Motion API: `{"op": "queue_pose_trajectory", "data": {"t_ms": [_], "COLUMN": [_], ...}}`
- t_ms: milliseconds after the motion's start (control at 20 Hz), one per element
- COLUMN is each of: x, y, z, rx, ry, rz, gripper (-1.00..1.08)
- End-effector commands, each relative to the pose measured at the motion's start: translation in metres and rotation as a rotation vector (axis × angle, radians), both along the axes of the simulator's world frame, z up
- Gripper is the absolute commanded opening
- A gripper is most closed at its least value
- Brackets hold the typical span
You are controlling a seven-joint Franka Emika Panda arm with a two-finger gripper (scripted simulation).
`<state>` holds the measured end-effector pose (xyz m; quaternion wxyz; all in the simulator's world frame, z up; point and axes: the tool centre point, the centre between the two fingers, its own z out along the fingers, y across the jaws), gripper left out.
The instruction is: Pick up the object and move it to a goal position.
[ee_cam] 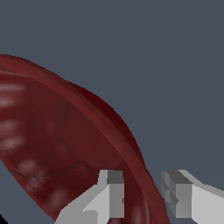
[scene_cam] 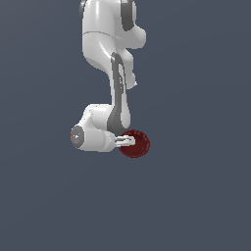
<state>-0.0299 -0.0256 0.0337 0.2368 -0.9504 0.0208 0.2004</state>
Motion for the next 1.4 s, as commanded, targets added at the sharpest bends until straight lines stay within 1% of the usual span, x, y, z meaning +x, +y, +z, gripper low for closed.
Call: {"op": "queue_pose_trajectory", "data": {"t_ms": [0,500,700,1000,1350], "x": [0.000,0.000,0.002,0.011,0.027], "y": [0.000,0.000,-0.002,-0.012,-0.030], "z": [-0.001,0.000,0.007,0.035,0.088], "rx": [0.000,0.000,0.000,-0.001,-0.002], "ry": [-0.001,-0.001,-0.001,-0.001,-0.001], "rz": [-0.001,0.000,0.000,0.000,0.000], "gripper": [-1.00,-1.00,-1.00,-1.00,-1.00]}}
